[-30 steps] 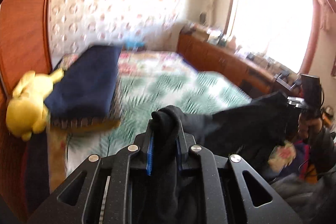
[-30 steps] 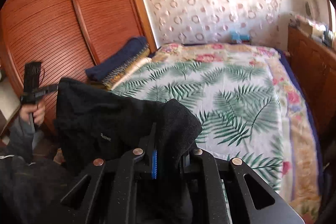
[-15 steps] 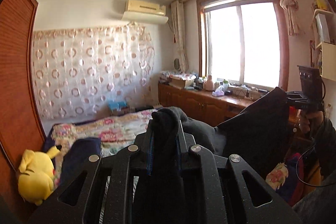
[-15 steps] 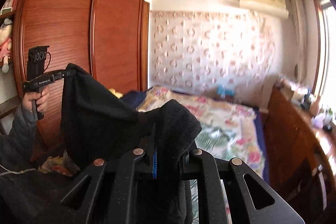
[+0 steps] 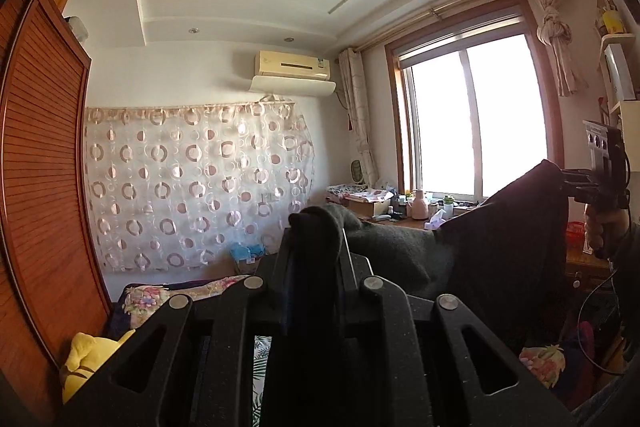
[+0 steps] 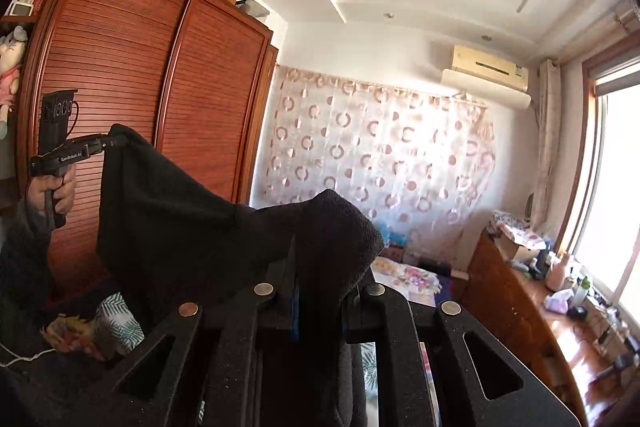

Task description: Fold small clothes

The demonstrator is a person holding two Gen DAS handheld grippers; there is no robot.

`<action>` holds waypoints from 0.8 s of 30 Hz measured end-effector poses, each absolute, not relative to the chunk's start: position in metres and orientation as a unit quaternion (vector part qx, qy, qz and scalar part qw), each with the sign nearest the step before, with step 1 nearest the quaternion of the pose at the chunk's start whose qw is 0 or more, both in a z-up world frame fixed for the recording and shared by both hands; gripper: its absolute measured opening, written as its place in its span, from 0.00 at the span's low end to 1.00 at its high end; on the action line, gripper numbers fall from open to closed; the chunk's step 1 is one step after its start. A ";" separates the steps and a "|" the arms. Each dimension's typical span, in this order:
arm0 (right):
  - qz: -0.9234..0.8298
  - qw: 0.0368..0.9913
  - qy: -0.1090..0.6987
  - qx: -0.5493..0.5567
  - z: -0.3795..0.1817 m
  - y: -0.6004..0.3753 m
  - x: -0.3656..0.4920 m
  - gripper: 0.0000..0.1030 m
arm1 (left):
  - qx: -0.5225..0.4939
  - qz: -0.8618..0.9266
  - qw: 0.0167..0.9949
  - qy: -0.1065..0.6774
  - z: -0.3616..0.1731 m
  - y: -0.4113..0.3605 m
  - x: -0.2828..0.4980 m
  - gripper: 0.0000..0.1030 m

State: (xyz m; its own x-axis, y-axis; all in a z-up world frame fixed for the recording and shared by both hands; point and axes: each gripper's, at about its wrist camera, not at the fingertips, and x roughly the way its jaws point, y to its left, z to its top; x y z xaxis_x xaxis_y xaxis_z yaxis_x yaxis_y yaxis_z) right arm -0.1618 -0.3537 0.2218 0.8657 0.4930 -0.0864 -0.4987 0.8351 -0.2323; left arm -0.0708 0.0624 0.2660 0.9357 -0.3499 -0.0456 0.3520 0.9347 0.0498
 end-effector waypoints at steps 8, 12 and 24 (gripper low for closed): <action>0.241 0.959 0.084 -0.121 0.178 -0.340 -0.075 0.13 | 0.043 -0.115 0.988 0.094 0.193 0.076 0.045 0.17; 0.212 0.958 0.150 -0.120 0.131 -0.316 0.015 0.13 | 0.039 -0.091 0.982 0.159 0.128 0.081 0.129 0.17; 0.096 0.943 0.311 -0.076 0.028 -0.249 0.176 0.36 | 0.061 -0.076 0.950 0.298 -0.007 0.057 0.240 0.45</action>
State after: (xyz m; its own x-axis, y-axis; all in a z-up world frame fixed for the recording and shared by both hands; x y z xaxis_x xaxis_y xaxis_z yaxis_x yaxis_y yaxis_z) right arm 0.1764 -0.2489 0.0278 0.7887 0.1332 -0.6002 -0.2271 0.9703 -0.0831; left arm 0.2405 0.0570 -0.0066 0.8109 -0.1084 -0.5751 0.1813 0.9809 0.0708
